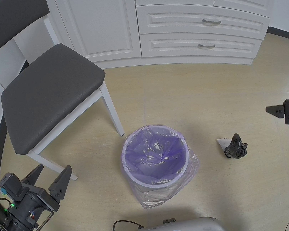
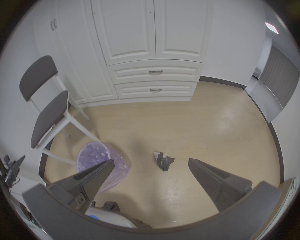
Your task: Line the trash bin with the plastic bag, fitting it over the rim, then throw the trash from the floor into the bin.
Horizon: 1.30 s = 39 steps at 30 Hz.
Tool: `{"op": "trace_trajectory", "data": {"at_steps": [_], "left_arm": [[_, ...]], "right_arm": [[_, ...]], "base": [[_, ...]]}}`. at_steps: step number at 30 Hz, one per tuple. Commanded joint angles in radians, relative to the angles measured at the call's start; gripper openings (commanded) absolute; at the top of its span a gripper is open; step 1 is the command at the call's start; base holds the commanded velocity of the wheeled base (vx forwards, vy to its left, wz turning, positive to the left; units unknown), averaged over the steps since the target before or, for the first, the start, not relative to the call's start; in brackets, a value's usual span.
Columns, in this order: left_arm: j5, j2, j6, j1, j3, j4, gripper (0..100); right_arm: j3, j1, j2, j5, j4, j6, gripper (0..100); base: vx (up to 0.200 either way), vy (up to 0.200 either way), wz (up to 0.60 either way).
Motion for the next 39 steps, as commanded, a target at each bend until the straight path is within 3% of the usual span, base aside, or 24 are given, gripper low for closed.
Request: {"op": "trace_trajectory", "data": {"at_steps": [1, 7, 13, 18, 24, 28, 33, 39], "left_arm": [[0.012, 0.05, -0.002, 0.013, -0.054, 0.0, 100], [0.012, 0.124, 0.073, 0.031, -0.146, 0.0, 100], [0.018, 0.081, 0.098, 0.082, -0.135, 0.0, 100], [0.015, 0.039, 0.121, 0.094, -0.143, 0.0, 100], [0.014, -0.002, 0.121, 0.091, -0.143, 0.006, 100], [0.014, -0.016, 0.121, 0.091, -0.134, 0.008, 100], [0.012, -0.015, 0.121, 0.092, -0.135, 0.008, 100], [0.014, -0.013, 0.121, 0.094, -0.137, 0.008, 100]], "right_arm": [[-0.098, -0.026, 0.016, 0.005, 0.048, 0.015, 100], [-0.035, -0.026, -0.019, -0.003, 0.045, -0.101, 100], [-0.003, -0.029, 0.001, -0.003, 0.015, -0.18, 100], [0.003, -0.035, 0.054, -0.004, -0.01, -0.181, 100], [-0.014, -0.146, 0.225, 0.008, -0.033, -0.178, 100], [-0.003, -0.204, 0.389, 0.028, -0.152, -0.174, 100], [0.009, -0.22, 0.574, 0.093, -0.306, -0.17, 100], [-0.012, -0.216, 0.765, 0.103, -0.383, -0.169, 100]], "base": [[0.0, 0.0, 0.0], [0.0, 0.0, 0.0], [0.0, 0.0, 0.0], [0.0, 0.0, 0.0], [0.0, 0.0, 0.0], [0.0, 0.0, 0.0], [0.0, 0.0, 0.0], [0.0, 0.0, 0.0]]}}
